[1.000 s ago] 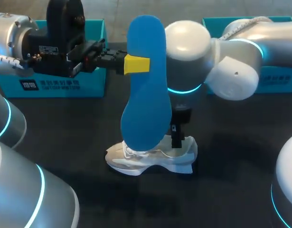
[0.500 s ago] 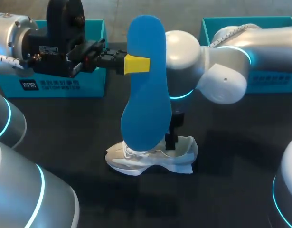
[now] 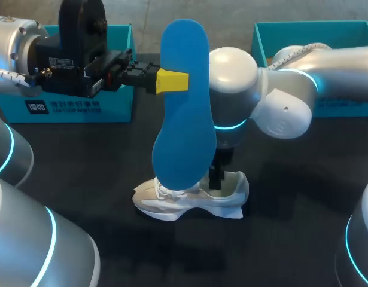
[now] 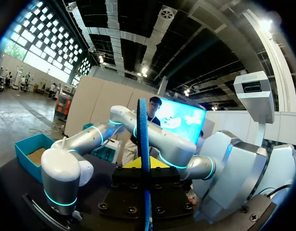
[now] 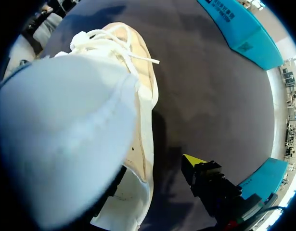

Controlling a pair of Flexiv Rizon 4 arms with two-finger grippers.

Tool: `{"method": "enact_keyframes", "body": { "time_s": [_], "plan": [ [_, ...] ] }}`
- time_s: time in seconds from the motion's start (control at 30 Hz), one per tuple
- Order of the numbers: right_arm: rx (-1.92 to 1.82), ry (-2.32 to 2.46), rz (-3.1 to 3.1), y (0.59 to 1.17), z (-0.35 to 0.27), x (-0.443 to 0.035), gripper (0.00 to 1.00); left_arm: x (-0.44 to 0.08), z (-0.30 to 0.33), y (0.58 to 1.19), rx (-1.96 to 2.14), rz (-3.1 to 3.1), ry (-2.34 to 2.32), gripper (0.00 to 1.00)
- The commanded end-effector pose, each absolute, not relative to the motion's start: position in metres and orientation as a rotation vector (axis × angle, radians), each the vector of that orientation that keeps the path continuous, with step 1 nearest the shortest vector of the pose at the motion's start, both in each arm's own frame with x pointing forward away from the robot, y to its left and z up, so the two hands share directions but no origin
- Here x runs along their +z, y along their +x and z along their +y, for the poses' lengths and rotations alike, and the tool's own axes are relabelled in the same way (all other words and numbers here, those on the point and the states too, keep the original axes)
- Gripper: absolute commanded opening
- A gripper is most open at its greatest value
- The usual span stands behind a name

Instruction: Take the shoe out of the shoebox, open the shoe tongue, remove and reinsert the insole, then place the shoe into the shoebox

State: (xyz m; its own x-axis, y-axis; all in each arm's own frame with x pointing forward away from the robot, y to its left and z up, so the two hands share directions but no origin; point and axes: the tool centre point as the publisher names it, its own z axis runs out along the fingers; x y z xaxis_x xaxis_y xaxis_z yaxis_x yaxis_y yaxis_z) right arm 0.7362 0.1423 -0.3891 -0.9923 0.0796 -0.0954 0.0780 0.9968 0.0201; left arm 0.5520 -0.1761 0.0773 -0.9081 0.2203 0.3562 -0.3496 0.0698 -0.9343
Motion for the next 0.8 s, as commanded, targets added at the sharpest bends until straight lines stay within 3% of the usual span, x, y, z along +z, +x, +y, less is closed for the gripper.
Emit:
{"method": "enact_keyframes", "body": {
  "time_s": [0.03,0.3,0.37,0.47,0.53,0.8],
  "plan": [
    [0.024,0.123,3.046,0.7362,0.1415,-0.3939,0.73,0.0781,-0.1778,0.5538,1.887,-1.952,0.125,0.00],
    [0.024,0.133,3.050,0.7388,0.1382,-0.3957,0.65,0.0781,-0.1778,0.5538,1.887,-1.952,0.125,0.00],
    [0.022,0.134,3.053,0.7400,0.1373,-0.3977,0.57,0.0781,-0.1778,0.5538,1.887,-1.952,0.125,0.00],
    [0.021,0.135,3.057,0.7401,0.1367,-0.3994,0.37,0.0781,-0.1778,0.5538,1.887,-1.952,0.125,0.00],
    [0.023,0.136,3.060,0.7395,0.1369,-0.4002,0.03,0.0781,-0.1778,0.5538,1.887,-1.952,0.125,0.00],
    [0.020,0.130,3.060,0.7368,0.1379,-0.3968,0.00,0.0781,-0.1778,0.5538,1.887,-1.952,0.125,0.00]
  ]
}}
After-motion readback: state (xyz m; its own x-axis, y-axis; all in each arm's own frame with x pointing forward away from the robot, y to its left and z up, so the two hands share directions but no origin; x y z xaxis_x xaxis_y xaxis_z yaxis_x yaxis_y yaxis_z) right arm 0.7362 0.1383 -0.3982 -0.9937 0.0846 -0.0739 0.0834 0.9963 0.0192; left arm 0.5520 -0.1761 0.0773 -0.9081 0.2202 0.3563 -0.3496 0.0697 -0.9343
